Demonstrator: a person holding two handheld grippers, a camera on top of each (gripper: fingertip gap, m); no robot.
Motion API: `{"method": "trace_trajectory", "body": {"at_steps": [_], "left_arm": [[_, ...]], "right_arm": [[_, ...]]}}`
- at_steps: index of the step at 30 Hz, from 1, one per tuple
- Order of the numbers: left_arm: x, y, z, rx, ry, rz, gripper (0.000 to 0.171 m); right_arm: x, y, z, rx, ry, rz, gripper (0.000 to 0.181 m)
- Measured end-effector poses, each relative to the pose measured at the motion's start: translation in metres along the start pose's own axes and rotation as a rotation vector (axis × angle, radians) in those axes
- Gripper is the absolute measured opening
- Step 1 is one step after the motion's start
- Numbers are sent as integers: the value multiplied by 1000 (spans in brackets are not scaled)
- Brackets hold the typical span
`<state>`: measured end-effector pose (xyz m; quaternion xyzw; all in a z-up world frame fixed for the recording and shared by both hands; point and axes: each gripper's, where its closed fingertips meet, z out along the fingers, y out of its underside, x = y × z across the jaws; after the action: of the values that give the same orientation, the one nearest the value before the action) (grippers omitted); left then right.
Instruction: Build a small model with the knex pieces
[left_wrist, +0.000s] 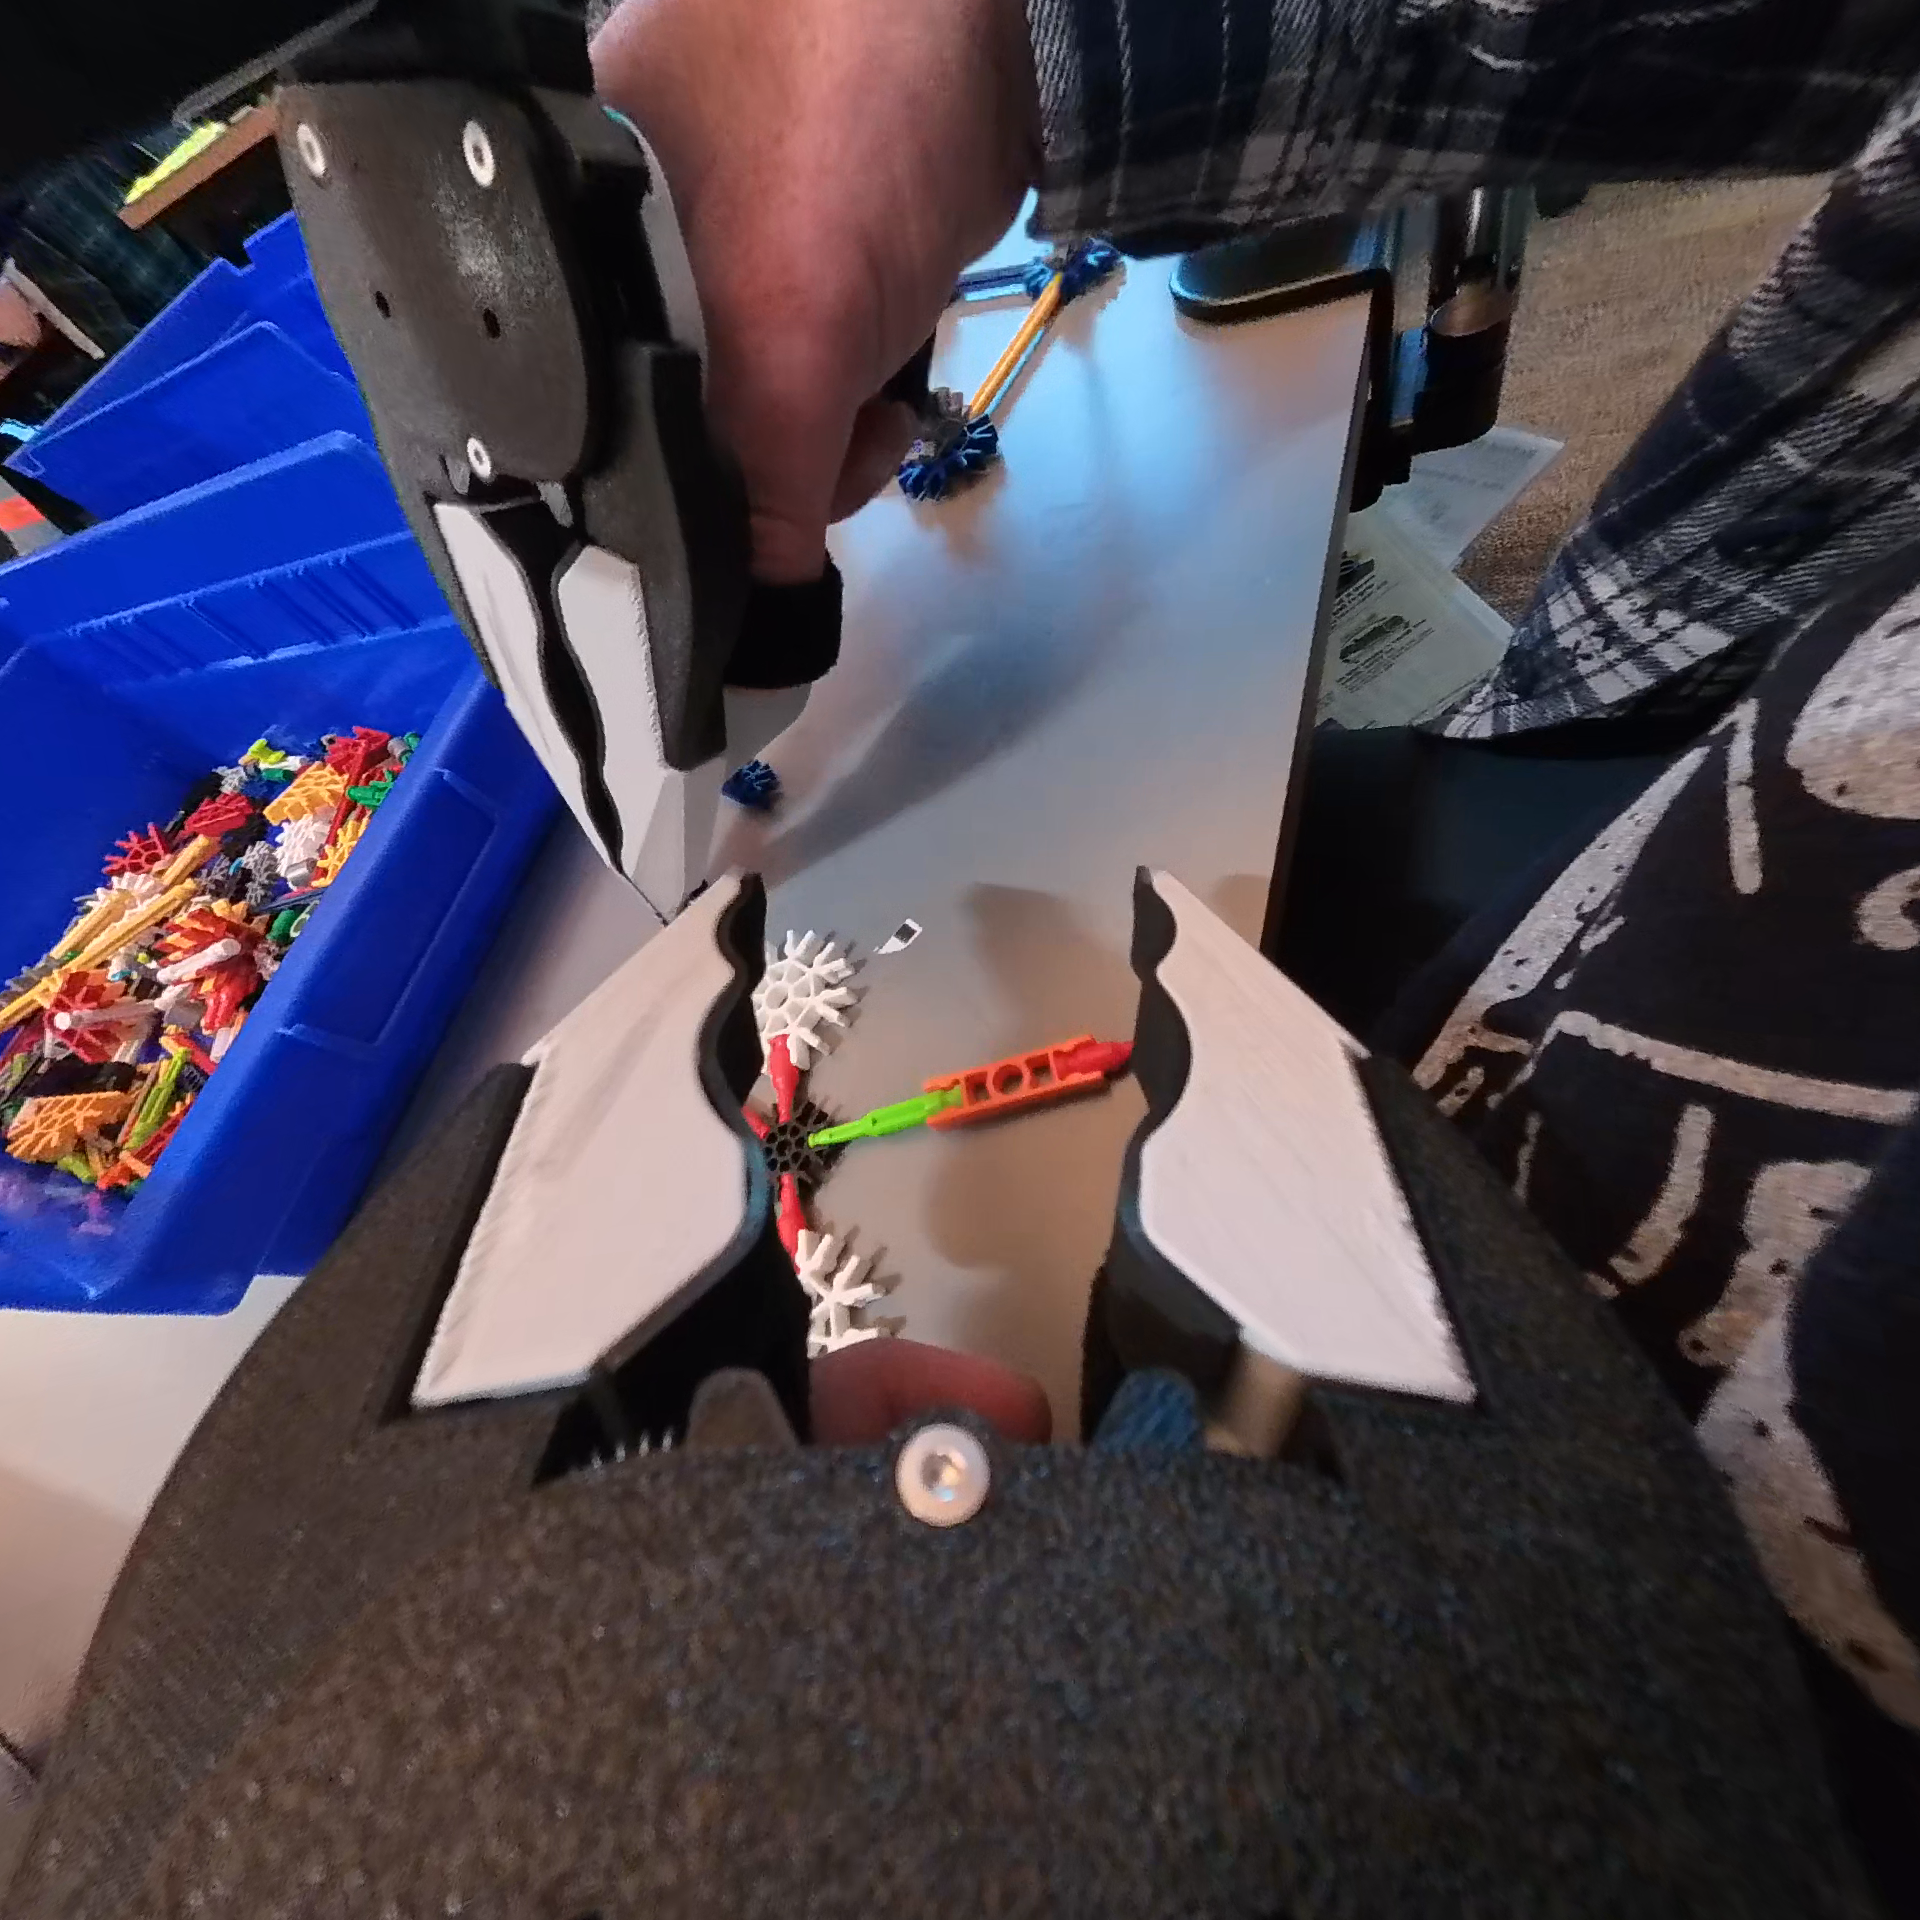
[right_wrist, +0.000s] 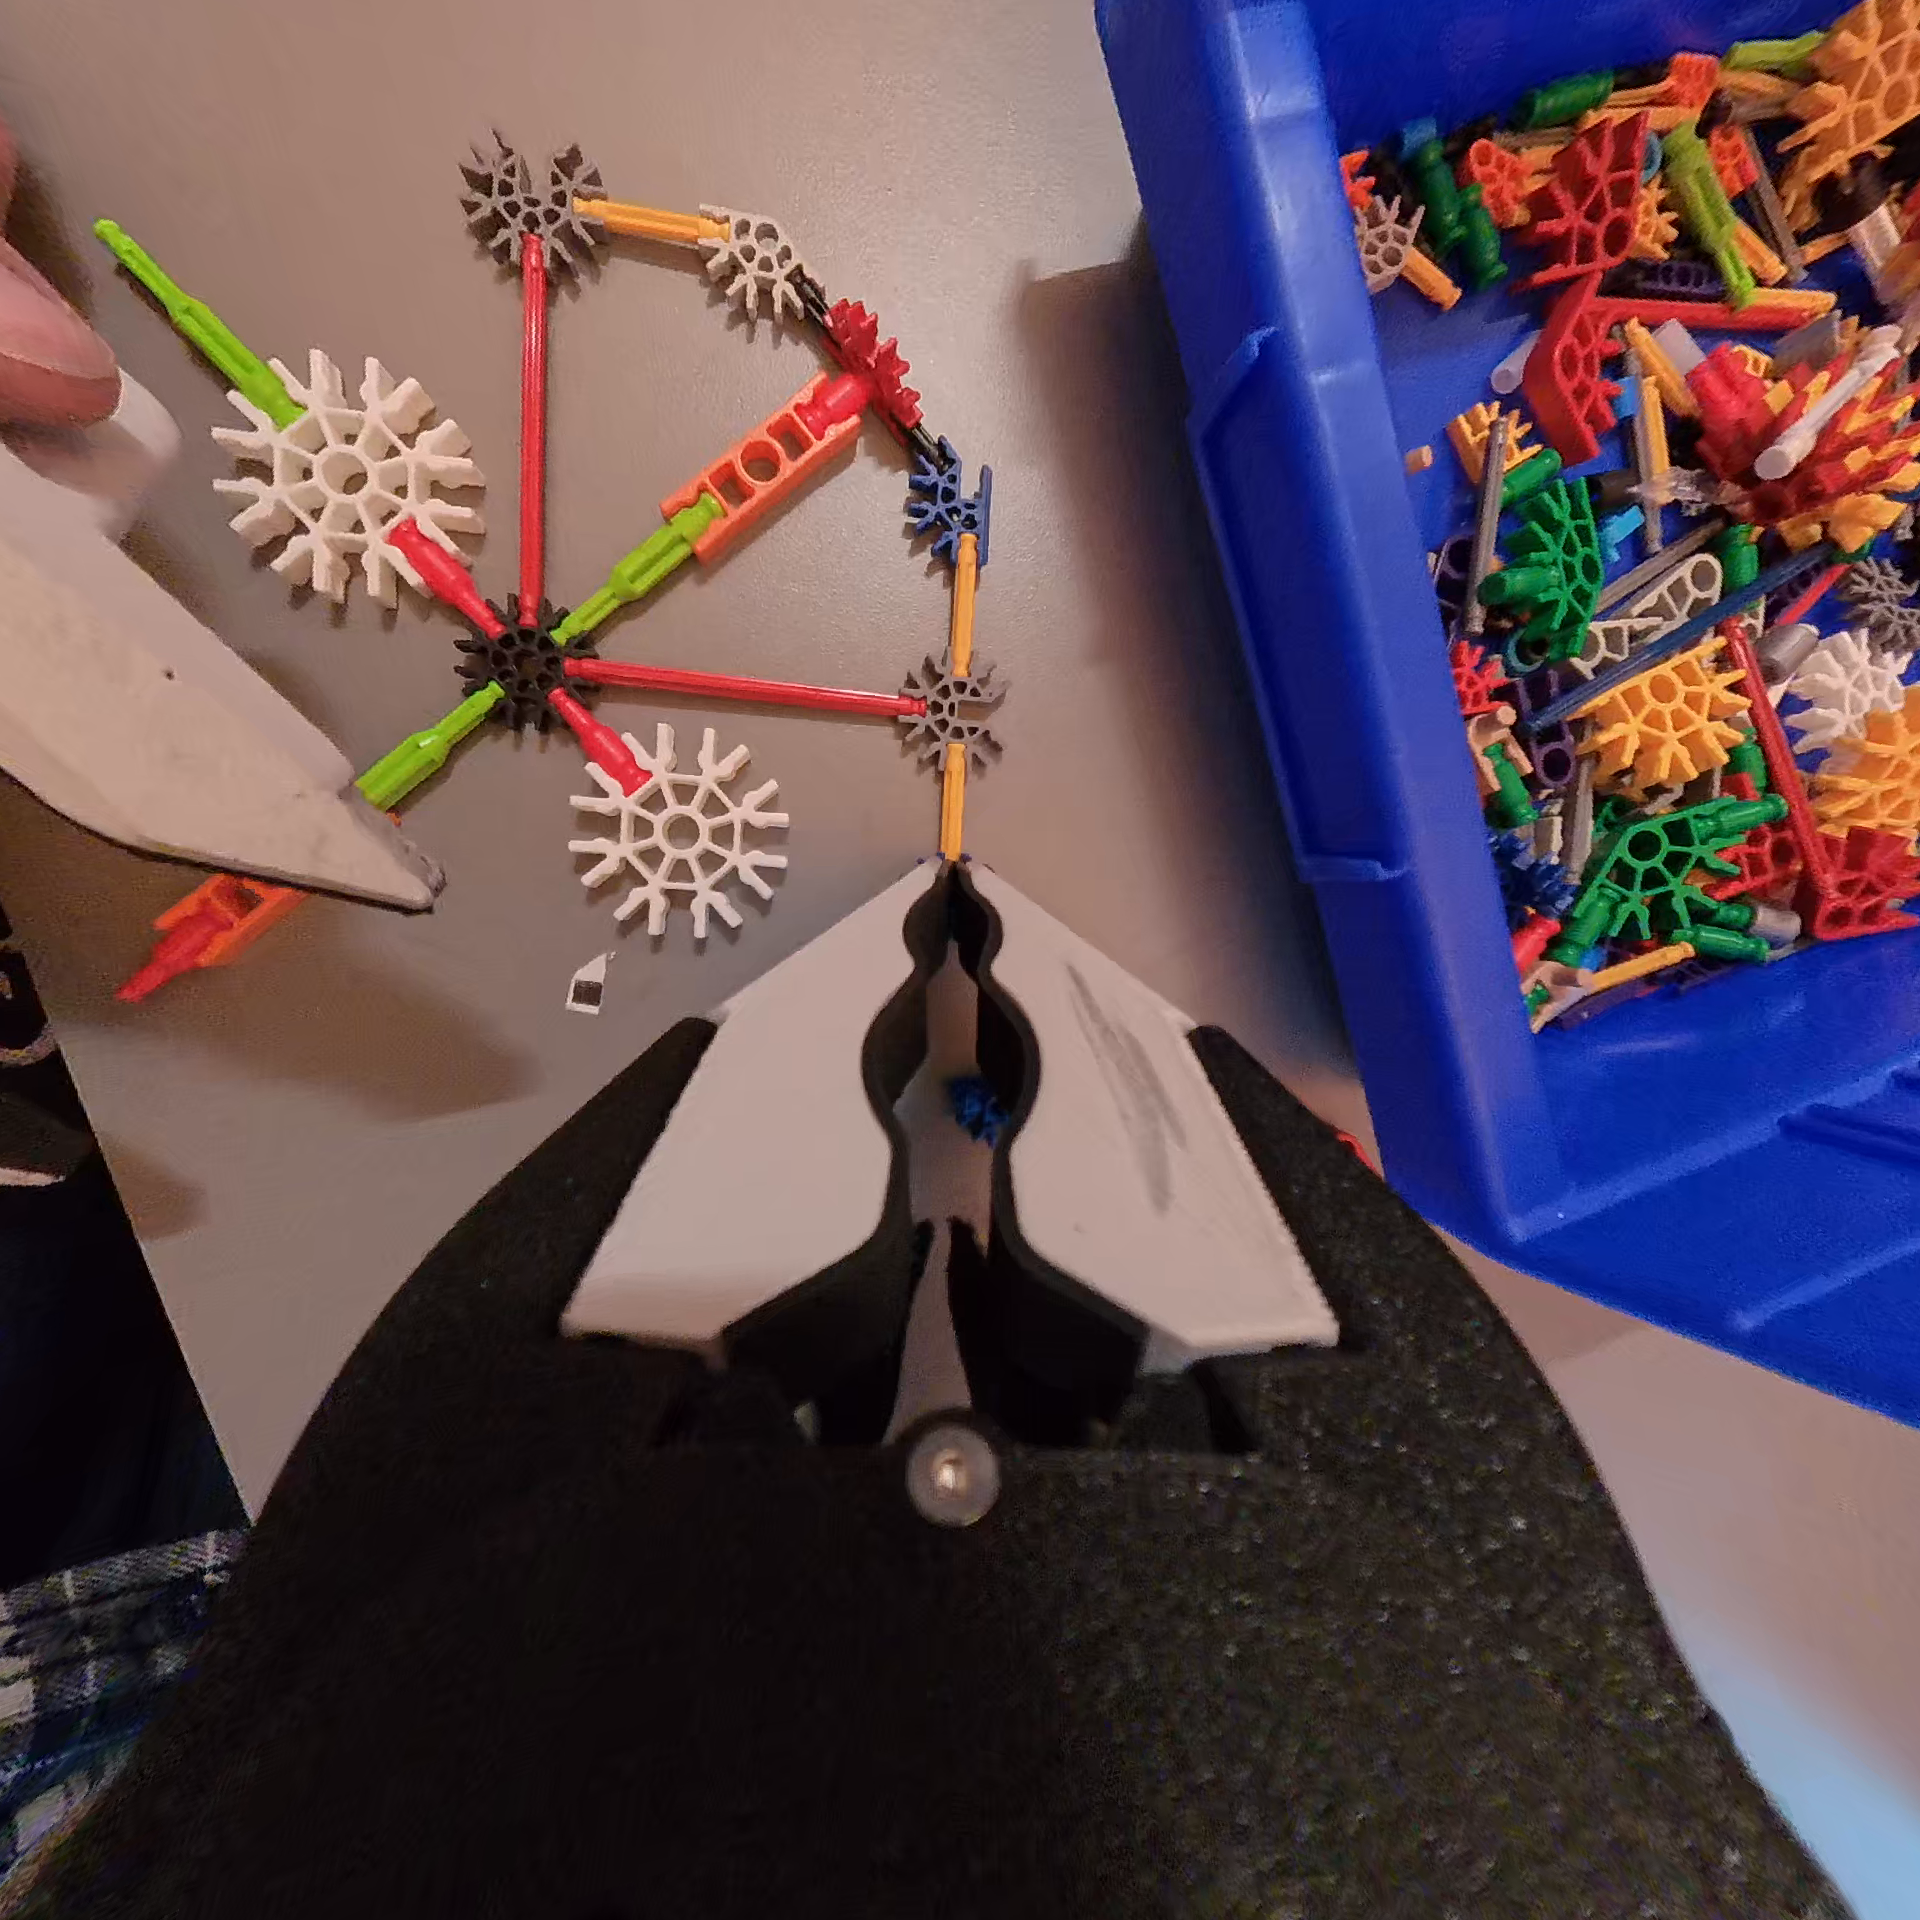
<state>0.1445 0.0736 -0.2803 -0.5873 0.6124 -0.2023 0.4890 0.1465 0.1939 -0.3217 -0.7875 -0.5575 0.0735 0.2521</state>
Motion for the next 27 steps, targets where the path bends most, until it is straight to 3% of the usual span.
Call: {"method": "trace_trajectory", "body": {"at_steps": [15,19,22,27], "left_arm": [[-2,3,4,-2,1,3,70],[-4,3,3,8,-4,1,70],[-4,4,3,11,-1,1,70],[-4,9,5,-1,2,13,70]], "right_arm": [[-2,2,1,-202,-73,-19,0],[-1,2,0,-183,-84,23,2],[3,2,-5,-154,-43,45,15],[6,-7,-30,-57,-17,99,18]]}}
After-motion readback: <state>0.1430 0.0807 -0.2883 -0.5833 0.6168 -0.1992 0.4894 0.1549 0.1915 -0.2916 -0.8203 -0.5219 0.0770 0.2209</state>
